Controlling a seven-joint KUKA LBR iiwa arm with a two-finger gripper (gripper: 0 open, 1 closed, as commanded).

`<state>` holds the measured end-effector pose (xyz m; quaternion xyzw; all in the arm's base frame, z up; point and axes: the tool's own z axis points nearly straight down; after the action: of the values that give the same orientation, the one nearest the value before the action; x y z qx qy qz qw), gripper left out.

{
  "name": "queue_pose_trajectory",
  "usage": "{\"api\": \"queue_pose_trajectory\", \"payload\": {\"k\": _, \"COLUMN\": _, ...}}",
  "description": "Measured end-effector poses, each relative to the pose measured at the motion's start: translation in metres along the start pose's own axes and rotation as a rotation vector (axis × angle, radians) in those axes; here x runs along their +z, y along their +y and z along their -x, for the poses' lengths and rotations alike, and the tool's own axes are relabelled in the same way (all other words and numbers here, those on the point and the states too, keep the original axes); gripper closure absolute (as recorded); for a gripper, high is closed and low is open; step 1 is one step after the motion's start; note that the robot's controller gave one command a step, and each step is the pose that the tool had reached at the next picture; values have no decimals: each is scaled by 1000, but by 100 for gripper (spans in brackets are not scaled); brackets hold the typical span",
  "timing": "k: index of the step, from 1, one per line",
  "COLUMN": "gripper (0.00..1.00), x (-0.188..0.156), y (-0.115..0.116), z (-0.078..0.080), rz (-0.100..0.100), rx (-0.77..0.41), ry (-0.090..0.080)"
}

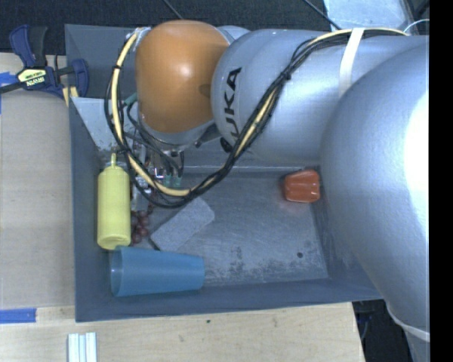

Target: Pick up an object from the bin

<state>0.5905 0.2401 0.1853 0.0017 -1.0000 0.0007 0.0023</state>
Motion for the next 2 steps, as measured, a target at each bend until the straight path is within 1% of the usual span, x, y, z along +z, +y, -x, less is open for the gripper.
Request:
{"api": "queue_pose_trajectory", "payload": {"k": 1, "gripper": 0, "x": -5, "y": -1, "z": 2, "rz": 3, "rx": 4, "ry": -7}}
{"api": "queue_pose_trajectory", "payload": {"k": 2, "gripper": 0, "x": 98, "y": -58, "z": -1, "rz": 2, "rx": -391, "ry": -12}}
